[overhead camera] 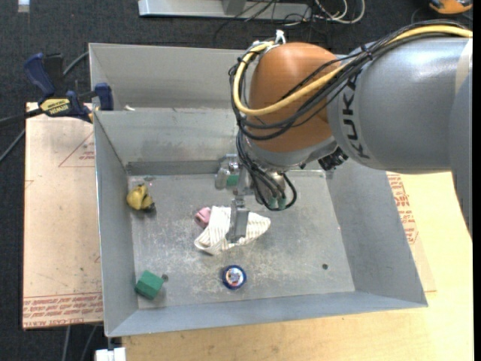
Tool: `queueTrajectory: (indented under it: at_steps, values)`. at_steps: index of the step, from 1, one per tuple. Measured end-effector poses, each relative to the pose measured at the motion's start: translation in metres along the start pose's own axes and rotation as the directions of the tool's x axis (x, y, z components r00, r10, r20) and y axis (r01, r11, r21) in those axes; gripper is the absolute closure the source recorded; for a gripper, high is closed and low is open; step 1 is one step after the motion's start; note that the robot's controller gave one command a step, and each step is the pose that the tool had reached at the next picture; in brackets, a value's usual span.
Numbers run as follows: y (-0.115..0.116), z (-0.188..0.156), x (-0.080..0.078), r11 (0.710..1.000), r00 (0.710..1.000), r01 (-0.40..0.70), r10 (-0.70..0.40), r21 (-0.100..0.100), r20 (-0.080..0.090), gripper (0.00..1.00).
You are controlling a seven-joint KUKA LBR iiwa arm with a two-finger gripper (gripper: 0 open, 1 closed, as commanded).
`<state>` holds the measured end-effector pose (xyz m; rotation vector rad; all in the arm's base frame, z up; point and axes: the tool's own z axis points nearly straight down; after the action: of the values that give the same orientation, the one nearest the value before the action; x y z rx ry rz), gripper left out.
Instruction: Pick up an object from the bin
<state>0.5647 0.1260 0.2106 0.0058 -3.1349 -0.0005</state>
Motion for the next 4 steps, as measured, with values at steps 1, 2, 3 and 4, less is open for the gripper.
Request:
queueTrajectory:
  at_steps: [1, 2, 3, 4]
  values:
    - [-0.001, -0.005, -0.001, 1.000, 1.000, -0.003, 0.003, -0.001, 0.008, 0.00]
    - [-0.029, 0.101, -0.002, 0.998, 0.998, 0.058, -0.058, -0.001, 0.005, 0.00]
    - [-0.035, 0.106, 0.016, 0.998, 0.998, 0.055, -0.055, -0.002, 0.009, 1.00]
    - [-0.035, 0.106, 0.017, 0.998, 0.998, 0.055, -0.055, -0.002, 0.009, 1.00]
